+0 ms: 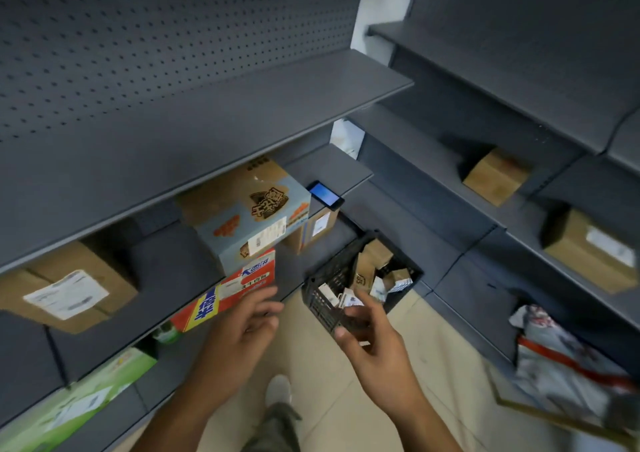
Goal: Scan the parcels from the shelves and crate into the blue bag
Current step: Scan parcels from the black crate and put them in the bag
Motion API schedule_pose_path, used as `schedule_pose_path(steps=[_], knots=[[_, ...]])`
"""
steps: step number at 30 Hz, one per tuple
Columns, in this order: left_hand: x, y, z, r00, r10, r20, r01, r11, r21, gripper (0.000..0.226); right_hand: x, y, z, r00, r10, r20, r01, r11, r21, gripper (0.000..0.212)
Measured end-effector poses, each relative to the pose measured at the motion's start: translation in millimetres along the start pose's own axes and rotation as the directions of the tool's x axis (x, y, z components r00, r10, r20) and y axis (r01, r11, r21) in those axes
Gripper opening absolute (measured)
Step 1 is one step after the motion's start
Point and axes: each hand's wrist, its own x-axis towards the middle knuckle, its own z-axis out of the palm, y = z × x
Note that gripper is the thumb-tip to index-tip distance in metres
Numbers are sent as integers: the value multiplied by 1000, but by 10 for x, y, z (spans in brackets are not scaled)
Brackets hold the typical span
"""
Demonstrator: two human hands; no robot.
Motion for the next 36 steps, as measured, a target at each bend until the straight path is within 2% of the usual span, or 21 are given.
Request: schedule_pose_path(steps=[8, 15, 18, 21, 24, 29, 31, 36], knots=[[1591, 572, 443, 982, 127, 143, -128, 992, -5, 41, 1188, -236, -842, 989, -20, -146, 5, 995, -103, 57], [2398, 777, 686, 981, 163, 108, -165, 986, 13, 45, 1892, -30, -1110, 992, 29, -124, -43, 993, -108, 58], [2656, 730, 870, 988, 154, 13, -154, 988, 16, 42, 2307, 45, -1196, 997, 50, -55, -54, 995, -89, 58], [3003, 757, 1085, 980, 157, -123, -148, 986, 81, 36, 2828, 137, -1315, 999, 5, 34, -2, 996, -88, 61], [3377, 857, 1241, 952, 160, -260, -137, 985, 103, 41, 3397, 258, -1451, 989, -36, 142, 49, 995, -85, 62], [3831, 844, 1533, 868, 127, -480, -99, 992, 83, 40, 4270, 504, -1571, 931, -71, 359, 109, 990, -86, 70], [3912, 809, 1673, 843, 96, -530, -74, 995, 63, 38, 4563, 691, -1527, 920, -68, 385, 129, 983, -134, 74], [4113, 668, 1837, 788, 200, -583, -178, 979, 95, 36, 5138, 1159, -1176, 952, -20, 306, 77, 981, -175, 65]])
